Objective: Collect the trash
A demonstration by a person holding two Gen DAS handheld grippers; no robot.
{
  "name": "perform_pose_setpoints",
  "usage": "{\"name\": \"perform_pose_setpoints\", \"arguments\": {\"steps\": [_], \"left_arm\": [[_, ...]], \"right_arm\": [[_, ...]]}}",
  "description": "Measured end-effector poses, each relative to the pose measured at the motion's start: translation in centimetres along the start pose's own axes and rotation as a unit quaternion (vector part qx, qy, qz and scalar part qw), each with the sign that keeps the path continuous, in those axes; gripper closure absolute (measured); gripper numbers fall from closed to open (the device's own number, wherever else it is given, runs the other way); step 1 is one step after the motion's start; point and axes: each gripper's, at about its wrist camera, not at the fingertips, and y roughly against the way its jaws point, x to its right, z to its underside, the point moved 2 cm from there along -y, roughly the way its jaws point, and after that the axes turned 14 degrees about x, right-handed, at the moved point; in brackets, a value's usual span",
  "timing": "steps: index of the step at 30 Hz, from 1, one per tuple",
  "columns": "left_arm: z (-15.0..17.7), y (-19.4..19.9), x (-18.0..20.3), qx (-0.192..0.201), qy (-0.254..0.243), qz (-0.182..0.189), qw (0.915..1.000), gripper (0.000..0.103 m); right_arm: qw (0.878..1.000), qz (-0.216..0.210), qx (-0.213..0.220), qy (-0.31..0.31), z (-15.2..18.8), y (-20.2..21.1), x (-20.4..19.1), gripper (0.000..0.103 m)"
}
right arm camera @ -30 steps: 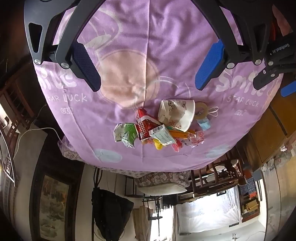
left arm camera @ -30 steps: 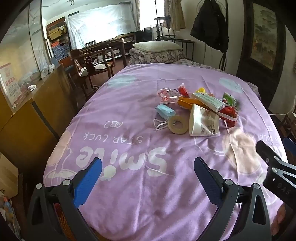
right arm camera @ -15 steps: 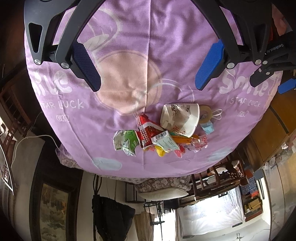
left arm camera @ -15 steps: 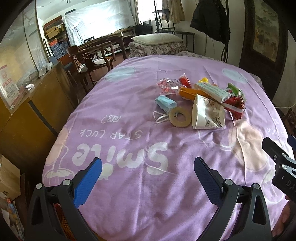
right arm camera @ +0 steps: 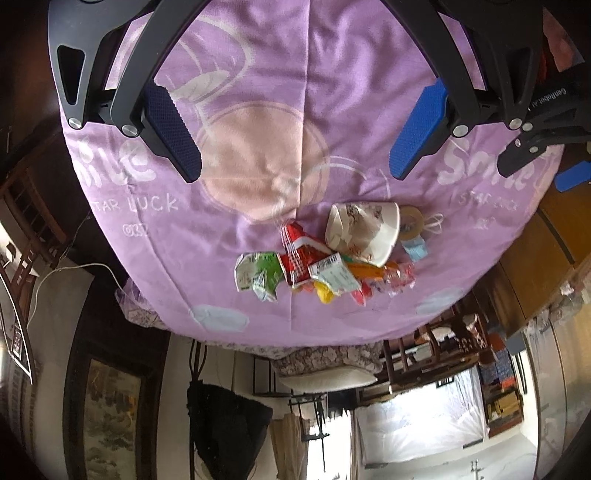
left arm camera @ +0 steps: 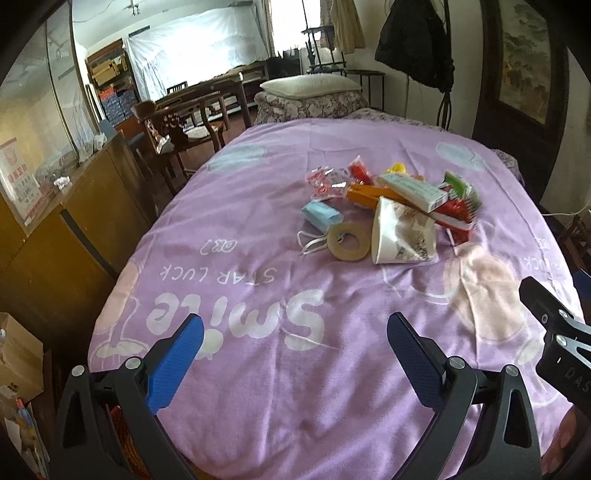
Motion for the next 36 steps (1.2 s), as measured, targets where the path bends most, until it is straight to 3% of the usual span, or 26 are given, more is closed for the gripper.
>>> {"name": "perform_pose_setpoints", "arguments": {"steps": [6,13,19,36], "left_arm": [[-0.5,2.0,-0.1,0.004,0.014,-0.01,0.9998,0.006],[0.1,5.2,-0.8,0.018,0.043,-0.024,0.9986,0.006],[1.0,6.0,-0.8,0.012,0.035,-0.022,0.9991,0.006],[0.9,3.0,0.5,0.001,0.021,0.012,0.9997,0.006]], "right_arm": [[1.0,-0.005,-0.001,0.01,-1.0,1.8,0.0,0.006],[0.999,-0.024,0.033,0.015,-1.8,5.4,0.1,0.006],[0.998,-0.029,0.047,0.017,-1.8,7.1,0.5,0.005],[1.0,0.0,0.026,0.004,-0.9,4.3,2.1,0.005]]}}
